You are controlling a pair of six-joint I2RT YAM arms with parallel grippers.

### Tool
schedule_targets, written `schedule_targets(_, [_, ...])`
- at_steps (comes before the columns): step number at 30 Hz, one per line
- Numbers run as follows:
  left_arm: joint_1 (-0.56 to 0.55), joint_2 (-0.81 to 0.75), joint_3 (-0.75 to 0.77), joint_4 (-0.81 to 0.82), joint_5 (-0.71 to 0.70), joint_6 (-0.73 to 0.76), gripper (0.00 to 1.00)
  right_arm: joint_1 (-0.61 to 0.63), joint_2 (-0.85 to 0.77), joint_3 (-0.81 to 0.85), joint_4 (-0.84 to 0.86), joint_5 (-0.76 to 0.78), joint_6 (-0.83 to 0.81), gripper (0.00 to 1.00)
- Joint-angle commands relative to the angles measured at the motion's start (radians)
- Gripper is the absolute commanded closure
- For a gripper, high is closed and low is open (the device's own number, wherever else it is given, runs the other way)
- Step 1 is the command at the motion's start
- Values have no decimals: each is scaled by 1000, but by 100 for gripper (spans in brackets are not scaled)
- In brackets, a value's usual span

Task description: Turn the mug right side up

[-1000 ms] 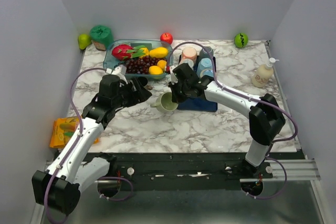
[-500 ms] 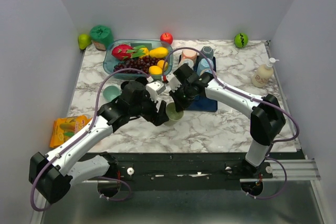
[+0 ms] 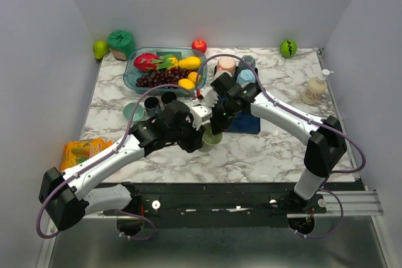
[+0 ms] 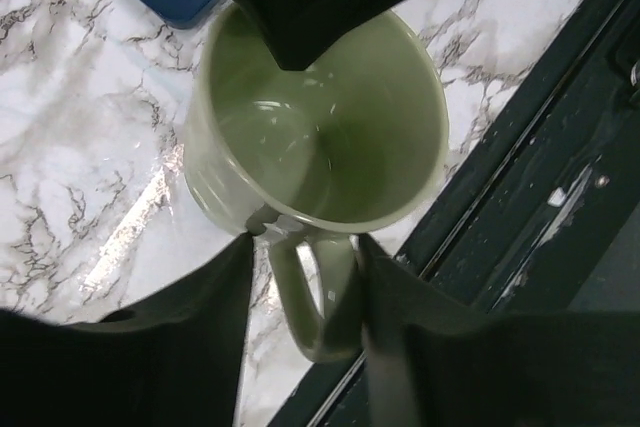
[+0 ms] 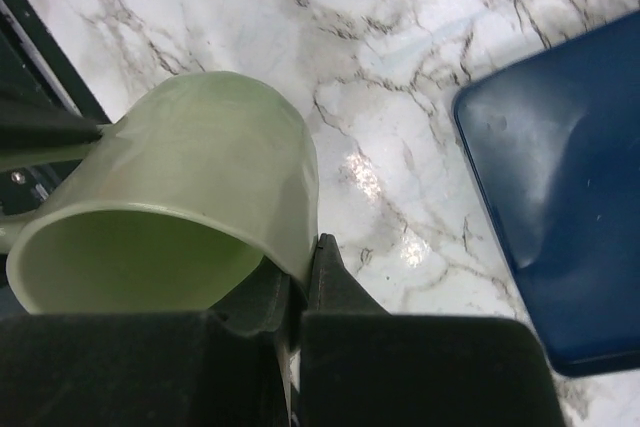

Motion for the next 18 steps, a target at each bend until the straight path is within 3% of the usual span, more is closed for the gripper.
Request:
schedule_targets(1, [-47,41,46,-8,-139,31,69,8,-36,40,8,-82,2,99])
schedule_targets(2, [-50,46,48,-6,-153,31,91,8,-34,40,13,-76,12,99])
schedule_targets(3, [-53,46,48,-3,-170,25,100,8,-31,40,16,-60,22,99])
schedule_targets(6, [-61,35,31,35,-264,11,100,8,-18,39,29,-27,66,99])
schedule_targets(7, [-63,25,16,58,-287,-4,100,6,-16,36,40,-13,83,86])
schedule_targets(9, [-63,12,0,77,-343,-15,100,6,-14,26,74,3,126,75])
schedule_targets(10, [-63,-1,-16,96,-362,-26,100,6,-17,17,85,7,138,54])
schedule_targets(11, [-63,-11,-24,107,-374,-29,100,6,-28,13,115,18,181,48])
schedule_targets(13, [-63,-34,-47,133,-416,-38,100,5,-40,0,138,50,206,40])
schedule_targets(18, [-63,-48,-75,153,-494,-77,100,-8,-94,-12,189,241,318,35])
